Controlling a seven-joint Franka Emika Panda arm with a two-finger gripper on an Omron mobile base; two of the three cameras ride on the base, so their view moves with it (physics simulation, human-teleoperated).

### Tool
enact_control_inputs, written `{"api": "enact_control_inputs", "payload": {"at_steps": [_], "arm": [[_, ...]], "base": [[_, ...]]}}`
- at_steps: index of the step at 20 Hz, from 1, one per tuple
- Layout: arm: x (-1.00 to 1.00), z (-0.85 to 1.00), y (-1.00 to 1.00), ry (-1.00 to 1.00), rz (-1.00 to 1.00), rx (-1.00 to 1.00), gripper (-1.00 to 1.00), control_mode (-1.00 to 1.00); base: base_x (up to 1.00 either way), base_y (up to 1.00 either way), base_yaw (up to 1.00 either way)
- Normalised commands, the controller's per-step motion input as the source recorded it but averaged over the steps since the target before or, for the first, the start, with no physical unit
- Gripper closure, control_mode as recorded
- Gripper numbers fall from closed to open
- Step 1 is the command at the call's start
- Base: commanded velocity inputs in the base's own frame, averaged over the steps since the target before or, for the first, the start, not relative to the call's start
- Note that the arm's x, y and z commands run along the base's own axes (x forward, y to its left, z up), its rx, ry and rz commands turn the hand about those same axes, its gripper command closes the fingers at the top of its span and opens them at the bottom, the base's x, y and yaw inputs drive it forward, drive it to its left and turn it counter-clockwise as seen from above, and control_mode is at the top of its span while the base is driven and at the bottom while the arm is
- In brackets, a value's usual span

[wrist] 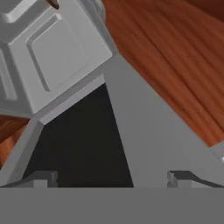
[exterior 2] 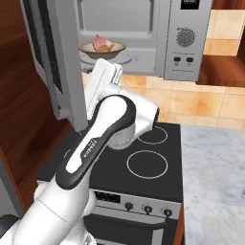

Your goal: The microwave is finished heating the steak and onion. Take the bowl containing the food and place it on the dining counter.

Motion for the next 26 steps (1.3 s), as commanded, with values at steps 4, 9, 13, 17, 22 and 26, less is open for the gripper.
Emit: {"api": "enact_control_inputs", "payload": {"at_steps": [4,9,13,17,22,26], "arm": [[-0.86,0.00,1.00,-0.14,0.06,0.13,-1.00,-1.00],[-0.39,-0.06,1.00,-0.11,0.00,-0.15,-1.00,-1.00],[-0.06,-0.11,1.00,-0.06,0.00,-0.19,-1.00,-1.00],[0.04,-0.06,1.00,-0.02,0.00,-0.19,-1.00,-1.00],[0.05,0.00,0.27,0.03,0.00,-0.14,-1.00,-1.00],[-0.01,0.01,-0.77,-0.03,-0.09,-0.09,-1.00,-1.00]], "base": [[0.00,0.00,0.00],[0.00,0.00,0.00],[0.00,0.00,0.00],[0.00,0.00,0.00],[0.00,0.00,0.00],[0.00,0.00,0.00]]}}
